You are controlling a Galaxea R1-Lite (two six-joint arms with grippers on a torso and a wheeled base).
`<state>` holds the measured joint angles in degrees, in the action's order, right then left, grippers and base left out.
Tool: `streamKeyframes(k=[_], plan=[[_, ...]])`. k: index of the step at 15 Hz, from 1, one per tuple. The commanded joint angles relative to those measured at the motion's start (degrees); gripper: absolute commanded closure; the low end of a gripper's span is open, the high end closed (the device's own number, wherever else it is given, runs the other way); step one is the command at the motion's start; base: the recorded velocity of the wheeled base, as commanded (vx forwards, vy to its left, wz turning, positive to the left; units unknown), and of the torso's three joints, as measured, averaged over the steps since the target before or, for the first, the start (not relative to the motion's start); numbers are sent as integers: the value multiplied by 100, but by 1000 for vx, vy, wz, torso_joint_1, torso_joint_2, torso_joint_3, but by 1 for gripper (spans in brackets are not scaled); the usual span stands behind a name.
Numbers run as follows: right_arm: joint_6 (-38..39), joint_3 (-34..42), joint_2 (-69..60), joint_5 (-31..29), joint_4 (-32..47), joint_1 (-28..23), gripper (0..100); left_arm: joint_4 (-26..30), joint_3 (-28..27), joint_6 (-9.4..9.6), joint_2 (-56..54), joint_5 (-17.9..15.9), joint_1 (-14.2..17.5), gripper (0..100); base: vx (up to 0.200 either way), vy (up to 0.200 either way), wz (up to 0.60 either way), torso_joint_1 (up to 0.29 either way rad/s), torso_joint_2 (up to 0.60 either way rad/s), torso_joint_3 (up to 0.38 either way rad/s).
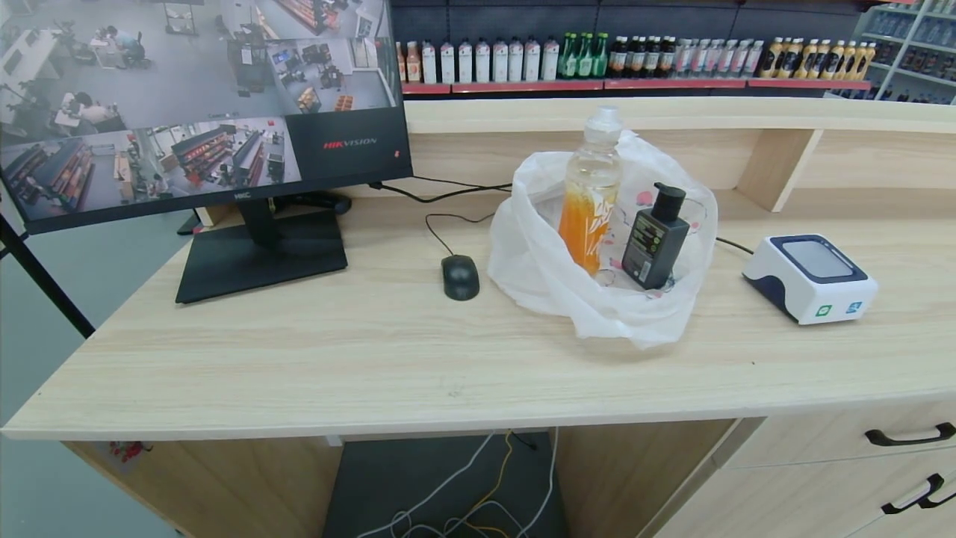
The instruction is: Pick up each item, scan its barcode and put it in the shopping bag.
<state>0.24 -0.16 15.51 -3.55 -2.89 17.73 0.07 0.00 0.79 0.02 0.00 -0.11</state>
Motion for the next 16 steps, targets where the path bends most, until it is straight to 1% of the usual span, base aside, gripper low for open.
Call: streamKeyframes(k=[1,3,6,10,12,14,16], plan=[[-7,7,-1006,3,236,-393,0,1,0,0,-2,0,2,0,0,0,0,0,0,0],[2,7,-1006,3,254,-481,0,1,0,0,-2,0,2,0,0,0,0,0,0,0],[-7,7,-918,12,254,-1210,0,-7,0,-9,-2,0,2,0,0,0,0,0,0,0],[-7,7,-971,12,254,-1887,0,1,0,0,-2,0,2,0,0,0,0,0,0,0],[-24,7,-1533,12,263,-1808,0,-7,0,-18,-2,0,2,0,0,0,0,0,0,0],[37,7,-1551,21,254,-1764,0,-7,0,-18,-2,0,2,0,0,0,0,0,0,0],[116,7,-1551,21,263,-1755,0,1,0,-35,-2,0,2,0,-200,0,0,2,2,-2]])
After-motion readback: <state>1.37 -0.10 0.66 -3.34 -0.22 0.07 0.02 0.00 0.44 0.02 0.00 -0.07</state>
